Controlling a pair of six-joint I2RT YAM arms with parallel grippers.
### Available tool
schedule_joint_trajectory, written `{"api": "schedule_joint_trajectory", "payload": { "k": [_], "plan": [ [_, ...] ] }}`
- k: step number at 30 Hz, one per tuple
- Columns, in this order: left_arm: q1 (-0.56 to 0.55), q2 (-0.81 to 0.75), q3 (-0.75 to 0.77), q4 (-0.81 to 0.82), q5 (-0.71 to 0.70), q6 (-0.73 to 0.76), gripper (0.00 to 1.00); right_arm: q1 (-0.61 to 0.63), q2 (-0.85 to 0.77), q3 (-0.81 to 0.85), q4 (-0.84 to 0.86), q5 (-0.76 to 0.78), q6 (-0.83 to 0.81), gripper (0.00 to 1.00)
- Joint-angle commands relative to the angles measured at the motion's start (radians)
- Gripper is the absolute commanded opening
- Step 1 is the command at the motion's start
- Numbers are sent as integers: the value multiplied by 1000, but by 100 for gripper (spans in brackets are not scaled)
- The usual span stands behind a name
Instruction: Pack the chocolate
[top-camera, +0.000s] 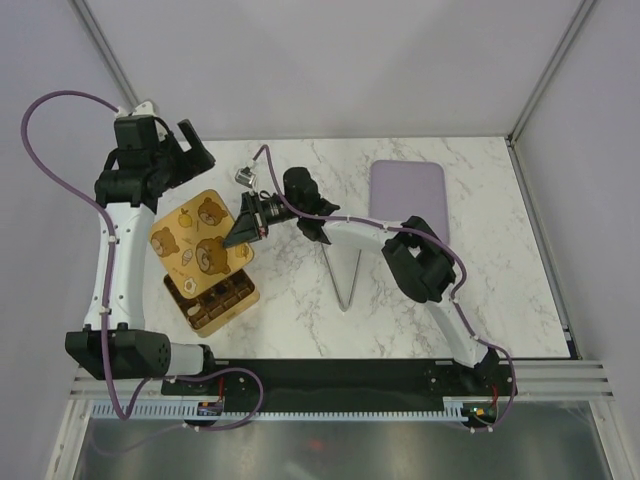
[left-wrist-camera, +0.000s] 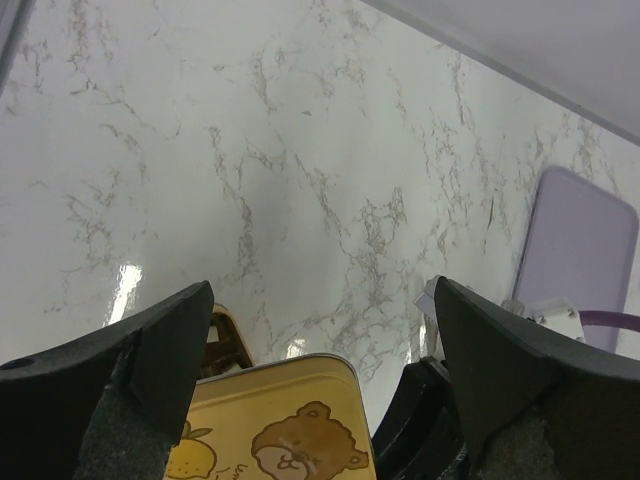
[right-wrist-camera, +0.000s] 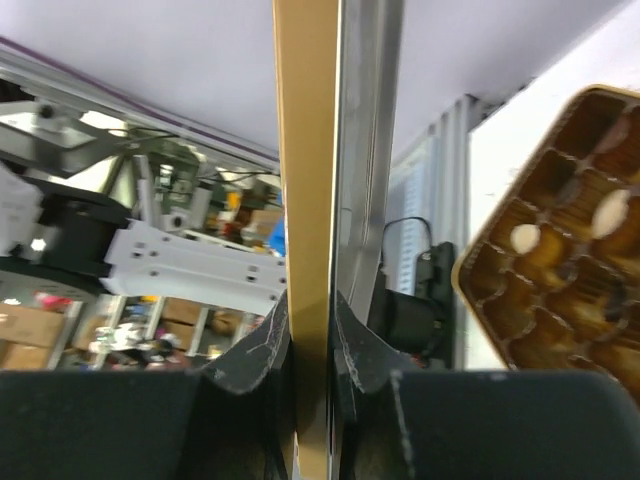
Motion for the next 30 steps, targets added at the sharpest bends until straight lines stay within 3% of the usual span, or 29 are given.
{"api": "schedule_joint_trajectory", "payload": {
  "k": [1,3,9,14,23,30],
  "plan": [
    [-1,-46,-73,60,34,-24,100,12,37,21,385,-61,351,0],
    [-1,-65,-103,71,-4,-27,100,27,73,48,378,-64,373,0],
    [2,-69,-183,103,-45,-88,100,61,154,146,89,-46,210,0],
    [1,-72,-202,146,-41,-137,98,63,215,186,74,-35,221,0],
    [12,-85,-400,258,-89,-341,93,61,278,186,47,-21,216,0],
    [25,-40,-478,270,-91,-400,92,46,291,159,67,-10,216,0]
  ]
}}
